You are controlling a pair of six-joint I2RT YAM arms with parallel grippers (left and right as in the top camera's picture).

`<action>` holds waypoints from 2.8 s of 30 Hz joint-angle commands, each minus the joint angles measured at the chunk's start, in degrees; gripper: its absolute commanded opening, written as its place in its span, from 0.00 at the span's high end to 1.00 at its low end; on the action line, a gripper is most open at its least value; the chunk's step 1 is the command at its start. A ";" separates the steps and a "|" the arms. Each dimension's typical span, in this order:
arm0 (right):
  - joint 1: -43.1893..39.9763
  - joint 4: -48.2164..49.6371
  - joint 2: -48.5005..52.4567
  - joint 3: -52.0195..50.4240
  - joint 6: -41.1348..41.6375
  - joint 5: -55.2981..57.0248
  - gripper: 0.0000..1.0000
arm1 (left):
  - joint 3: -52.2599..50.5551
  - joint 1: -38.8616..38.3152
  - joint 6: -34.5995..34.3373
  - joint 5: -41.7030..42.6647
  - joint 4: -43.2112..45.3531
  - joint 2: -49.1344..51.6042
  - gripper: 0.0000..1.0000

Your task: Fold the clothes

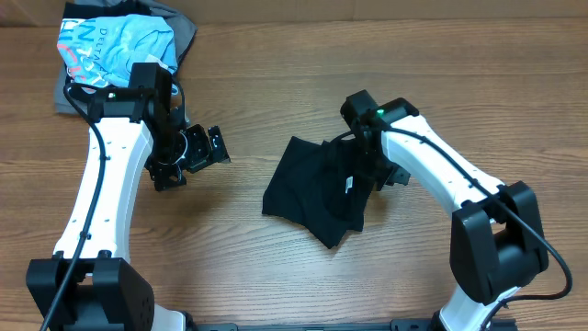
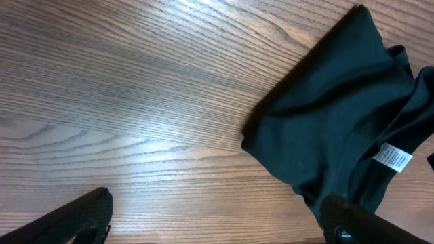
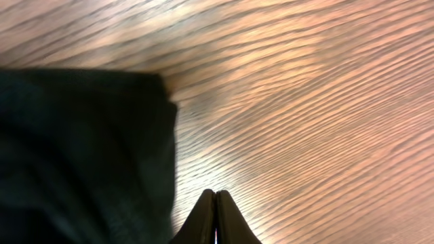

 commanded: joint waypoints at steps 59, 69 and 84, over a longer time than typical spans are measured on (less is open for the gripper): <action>-3.63 0.74 3.39 2.60 -7.30 -4.35 0.96 | -3.82 -0.44 1.14 -0.31 3.04 0.46 0.00; -4.72 -1.97 3.39 -2.60 -7.30 -0.94 0.70 | -3.82 -0.44 1.16 -0.31 3.45 0.46 0.00; -10.43 -14.08 0.07 -2.82 3.06 3.37 0.76 | -3.82 -0.44 1.55 -0.31 3.43 0.46 0.00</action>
